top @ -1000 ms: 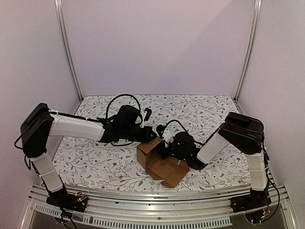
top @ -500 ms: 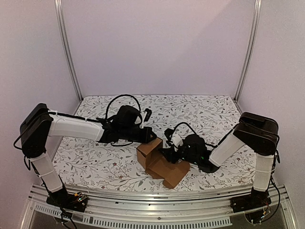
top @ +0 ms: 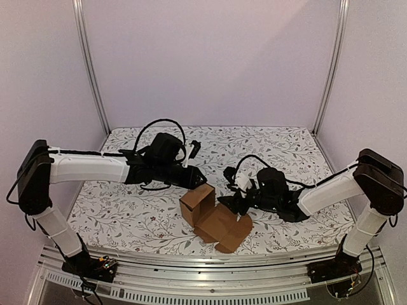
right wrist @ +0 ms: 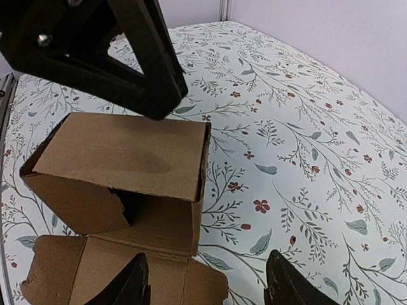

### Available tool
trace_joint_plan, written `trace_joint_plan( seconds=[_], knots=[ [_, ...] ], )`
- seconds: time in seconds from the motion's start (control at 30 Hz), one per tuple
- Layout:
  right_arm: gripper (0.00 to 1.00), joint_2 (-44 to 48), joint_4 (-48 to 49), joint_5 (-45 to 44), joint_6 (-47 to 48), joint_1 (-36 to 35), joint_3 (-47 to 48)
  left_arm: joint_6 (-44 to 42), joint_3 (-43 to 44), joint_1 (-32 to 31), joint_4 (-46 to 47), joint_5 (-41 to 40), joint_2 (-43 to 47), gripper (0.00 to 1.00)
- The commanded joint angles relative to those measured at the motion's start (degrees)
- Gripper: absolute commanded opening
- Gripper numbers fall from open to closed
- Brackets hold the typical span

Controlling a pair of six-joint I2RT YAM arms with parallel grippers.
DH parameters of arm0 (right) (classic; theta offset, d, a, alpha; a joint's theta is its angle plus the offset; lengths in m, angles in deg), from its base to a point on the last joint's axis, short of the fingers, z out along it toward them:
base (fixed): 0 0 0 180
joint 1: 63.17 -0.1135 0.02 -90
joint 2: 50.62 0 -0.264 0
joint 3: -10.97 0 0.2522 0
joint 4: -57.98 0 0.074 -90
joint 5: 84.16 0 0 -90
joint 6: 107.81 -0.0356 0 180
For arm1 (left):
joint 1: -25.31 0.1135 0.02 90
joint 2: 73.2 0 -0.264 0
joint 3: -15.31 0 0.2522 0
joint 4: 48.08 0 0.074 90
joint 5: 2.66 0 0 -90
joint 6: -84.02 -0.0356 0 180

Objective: Fold the paper box

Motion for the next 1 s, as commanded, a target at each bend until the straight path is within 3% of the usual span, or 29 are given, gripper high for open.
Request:
trace_joint_plan(
  seconds=[0.0, 0.17, 0.53, 0.73, 0.97],
  knots=[
    [0.61, 3.67, -12.21, 3.76, 2.12, 1.69, 2.26, -1.14, 0.93, -0.7, -6.16, -1.36, 6.95, 0.36],
    [0.6, 6.92, -21.19, 8.56, 0.27, 4.46, 7.61, 0.08, -3.19, -1.32, -11.05, -4.26, 13.83, 0.49],
    [0.58, 1.79, -51.28, 10.72, -2.61, 7.62, 33.09, 5.47, -9.99, -7.8, -25.0, -5.23, 22.13, 0.53],
    [0.58, -1.63, -53.98, 8.69, -3.31, 7.62, 37.56, 8.84, -10.31, -13.43, -26.57, -9.78, 20.47, 0.65],
    [0.59, -1.01, -54.19, 5.37, -5.69, 7.71, 35.33, 9.94, -5.07, -16.9, -26.54, -16.68, 8.87, 0.76]
  ],
)
